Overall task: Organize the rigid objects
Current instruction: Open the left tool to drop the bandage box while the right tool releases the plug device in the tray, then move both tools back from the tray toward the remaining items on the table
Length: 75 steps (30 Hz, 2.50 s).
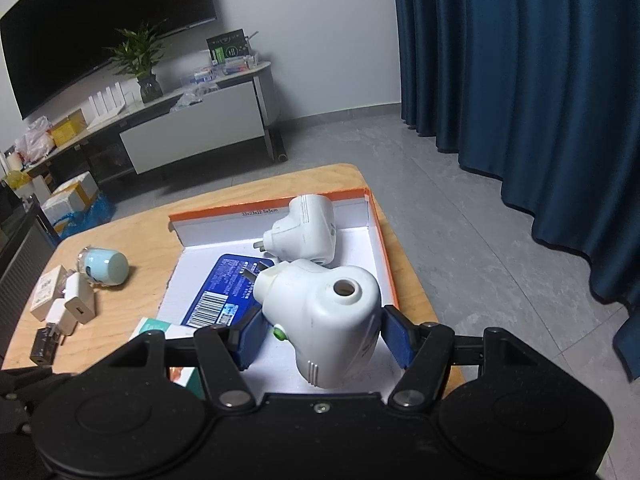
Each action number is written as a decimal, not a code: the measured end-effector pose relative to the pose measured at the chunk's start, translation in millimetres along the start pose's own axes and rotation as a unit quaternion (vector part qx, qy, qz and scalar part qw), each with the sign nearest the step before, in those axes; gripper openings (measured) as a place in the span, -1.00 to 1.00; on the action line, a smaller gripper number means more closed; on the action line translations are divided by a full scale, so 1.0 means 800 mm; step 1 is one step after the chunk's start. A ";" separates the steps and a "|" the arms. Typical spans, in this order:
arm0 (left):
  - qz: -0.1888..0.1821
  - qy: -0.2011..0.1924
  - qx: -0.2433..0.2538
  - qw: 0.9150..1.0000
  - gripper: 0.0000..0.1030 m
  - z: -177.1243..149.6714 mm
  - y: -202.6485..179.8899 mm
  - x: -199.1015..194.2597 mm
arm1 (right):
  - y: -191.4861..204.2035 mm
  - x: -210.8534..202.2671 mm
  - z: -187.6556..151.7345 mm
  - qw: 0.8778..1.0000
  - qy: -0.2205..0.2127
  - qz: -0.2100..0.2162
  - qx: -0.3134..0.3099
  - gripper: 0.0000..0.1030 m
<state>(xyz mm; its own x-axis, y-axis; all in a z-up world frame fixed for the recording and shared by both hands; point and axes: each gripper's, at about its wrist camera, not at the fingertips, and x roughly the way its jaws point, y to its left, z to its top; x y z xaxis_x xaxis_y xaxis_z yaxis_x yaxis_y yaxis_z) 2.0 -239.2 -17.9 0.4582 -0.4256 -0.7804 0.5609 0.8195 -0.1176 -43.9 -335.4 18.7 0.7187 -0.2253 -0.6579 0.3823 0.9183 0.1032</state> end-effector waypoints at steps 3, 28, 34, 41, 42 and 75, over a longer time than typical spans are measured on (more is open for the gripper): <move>-0.003 0.003 0.003 1.000 0.39 0.000 -0.001 0.004 | 0.002 0.013 0.006 1.000 0.007 -0.001 -0.004 0.48; -0.046 -0.016 0.007 0.999 0.65 0.011 -0.021 0.001 | -0.013 -0.044 0.023 0.997 -0.070 0.022 0.005 0.57; 0.020 -0.019 -0.032 0.999 0.70 0.011 0.031 -0.018 | 0.014 -0.043 0.014 0.997 -0.060 0.040 0.002 0.69; 0.061 -0.029 -0.067 0.995 0.71 0.006 0.084 -0.044 | 0.058 -0.038 0.005 0.996 -0.044 0.067 -0.029 0.70; 0.065 -0.030 -0.072 0.995 0.72 0.005 0.089 -0.045 | 0.065 -0.037 0.004 0.996 -0.042 0.070 -0.034 0.70; 0.147 -0.025 -0.194 0.970 0.72 -0.056 0.257 -0.070 | 0.213 0.010 -0.034 0.981 0.023 0.153 -0.117 0.71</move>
<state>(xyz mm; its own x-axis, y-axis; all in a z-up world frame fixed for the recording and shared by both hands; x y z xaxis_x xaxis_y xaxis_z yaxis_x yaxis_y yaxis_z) 60.6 -29.7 -26.2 0.5972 -0.1621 -0.7855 0.1039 0.9867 -0.1246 10.9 -172.0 10.7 0.7501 0.0820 -0.6563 0.0051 0.9915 0.1296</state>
